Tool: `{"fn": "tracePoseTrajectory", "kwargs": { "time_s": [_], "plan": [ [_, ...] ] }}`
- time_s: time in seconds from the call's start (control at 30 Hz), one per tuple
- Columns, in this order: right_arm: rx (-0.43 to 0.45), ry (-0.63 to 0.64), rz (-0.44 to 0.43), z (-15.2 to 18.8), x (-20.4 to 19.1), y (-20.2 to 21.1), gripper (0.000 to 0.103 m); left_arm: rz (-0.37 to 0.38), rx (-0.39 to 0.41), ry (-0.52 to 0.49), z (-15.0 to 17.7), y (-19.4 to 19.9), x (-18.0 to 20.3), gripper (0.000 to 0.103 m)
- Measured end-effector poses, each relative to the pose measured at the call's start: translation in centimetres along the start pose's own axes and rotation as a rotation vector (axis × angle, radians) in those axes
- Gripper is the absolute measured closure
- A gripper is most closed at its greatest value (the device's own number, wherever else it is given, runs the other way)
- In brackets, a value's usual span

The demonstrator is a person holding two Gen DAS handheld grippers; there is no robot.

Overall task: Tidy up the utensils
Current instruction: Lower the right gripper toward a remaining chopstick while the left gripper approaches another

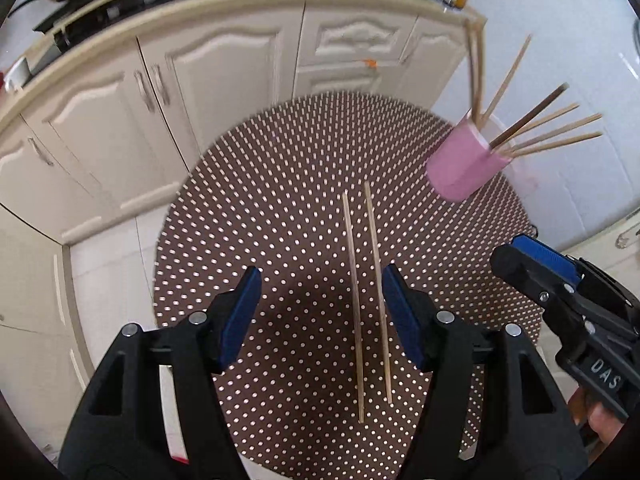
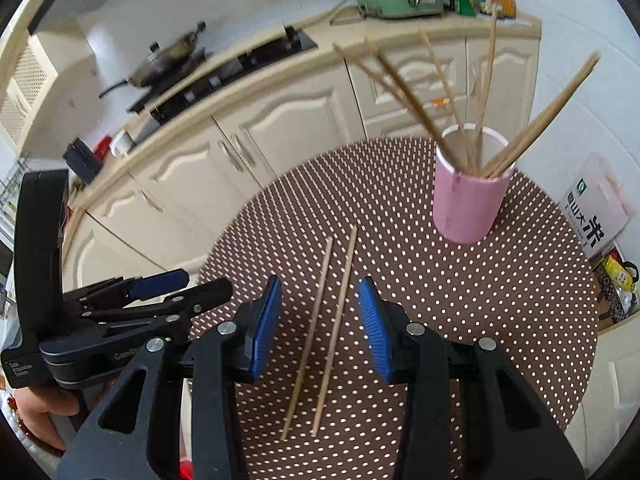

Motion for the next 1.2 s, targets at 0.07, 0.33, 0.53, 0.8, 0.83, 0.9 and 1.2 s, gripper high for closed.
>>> {"fn": "tracePoseTrajectory", "kwargs": {
  "time_s": [0.07, 0.33, 0.53, 0.8, 0.83, 0.9, 1.2],
  "plan": [
    [-0.03, -0.004, 0.003, 0.1, 0.8, -1.2, 0.065, -0.006, -0.043, -0.007, -0.2, -2.1, 0.4, 0.041],
    [-0.127, -0.02, 0.013, 0.0, 3.1, -5.1, 0.065, -0.022, -0.145, -0.029, -0.5, -7.9, 1.6, 0.041],
    [-0.18, -0.022, 0.008, -0.4, 4.1, -7.2, 0.065, -0.048, -0.197, -0.043, -1.3, -11.1, 2.1, 0.041],
    [-0.226, -0.018, -0.002, -1.2, 4.7, -9.1, 0.065, -0.08, -0.234, -0.065, -2.6, -13.9, 2.3, 0.045],
    [-0.231, -0.021, -0.003, -1.3, 4.9, -9.4, 0.065, -0.084, -0.23, -0.067, -2.9, -14.1, 2.3, 0.047],
    [-0.248, -0.028, -0.011, -1.3, 5.1, -9.8, 0.065, -0.094, -0.225, -0.071, -3.4, -14.3, 2.3, 0.052],
    [-0.311, -0.012, -0.04, -1.6, 4.0, -12.3, 0.07, -0.074, -0.211, -0.02, -3.3, -13.6, -1.3, 0.091]
  ]
}}
Point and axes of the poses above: each gripper's, at about its wrist camera, not at the fingertips, and y roughly against the way its jaws point, x to its right, z to its underside, the point moved 4 cm from there along -y, roughly the way its jaws point, and after that the axes turned 4 degrees about -z, right-handed, at the moved point
